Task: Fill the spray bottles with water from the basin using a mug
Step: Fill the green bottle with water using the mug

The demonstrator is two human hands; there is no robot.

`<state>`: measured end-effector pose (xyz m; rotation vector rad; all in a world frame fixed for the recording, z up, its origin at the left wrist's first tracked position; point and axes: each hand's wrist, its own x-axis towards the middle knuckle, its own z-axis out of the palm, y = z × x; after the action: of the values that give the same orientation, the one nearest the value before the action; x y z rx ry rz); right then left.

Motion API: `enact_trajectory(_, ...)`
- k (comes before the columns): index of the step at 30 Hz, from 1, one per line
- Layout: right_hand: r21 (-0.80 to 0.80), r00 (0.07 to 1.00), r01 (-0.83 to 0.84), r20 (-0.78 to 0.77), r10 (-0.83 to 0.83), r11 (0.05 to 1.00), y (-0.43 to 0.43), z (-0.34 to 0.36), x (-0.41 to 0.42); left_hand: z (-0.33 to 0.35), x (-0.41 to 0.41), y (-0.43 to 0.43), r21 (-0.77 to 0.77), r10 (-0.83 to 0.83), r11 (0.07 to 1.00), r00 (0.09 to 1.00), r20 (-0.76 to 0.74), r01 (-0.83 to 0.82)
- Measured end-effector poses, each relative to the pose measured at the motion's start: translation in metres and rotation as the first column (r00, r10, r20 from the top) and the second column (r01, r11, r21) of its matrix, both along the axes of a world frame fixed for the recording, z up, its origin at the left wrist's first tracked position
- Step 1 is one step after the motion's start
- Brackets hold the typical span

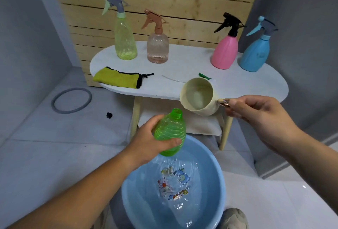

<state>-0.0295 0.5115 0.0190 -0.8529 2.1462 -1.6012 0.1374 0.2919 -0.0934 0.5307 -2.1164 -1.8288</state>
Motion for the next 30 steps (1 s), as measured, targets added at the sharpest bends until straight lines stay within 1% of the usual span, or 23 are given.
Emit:
enact_trajectory(7, -0.003, 0.997, -0.027, -0.068, 0.027, 1.000, -0.0016, -0.0003, 0.0038, 0.0001, -0.0010, 0.0012, -0.001, -0.002, 1.000, 1.000, 0.012, 0.002)
enact_trajectory(18, 0.003, 0.990, -0.005, -0.143, 0.006, 1.000, -0.0029, 0.0010, 0.0070, -0.0031, 0.0003, 0.0006, -0.035, -0.025, 0.999, 0.999, 0.043, 0.027)
enact_trajectory(23, -0.013, 0.989, 0.006, -0.150, -0.008, 1.000, -0.0042, 0.0036, 0.0098, -0.0057, -0.0003, 0.0001, -0.046, -0.024, 0.999, 0.999, 0.043, 0.026)
enact_trajectory(30, 0.015, 0.984, 0.035, -0.177, -0.032, 0.999, -0.0032, 0.0042, 0.0088, -0.0090, -0.0007, -0.0002, -0.034, -0.029, 0.999, 0.999, 0.046, 0.030)
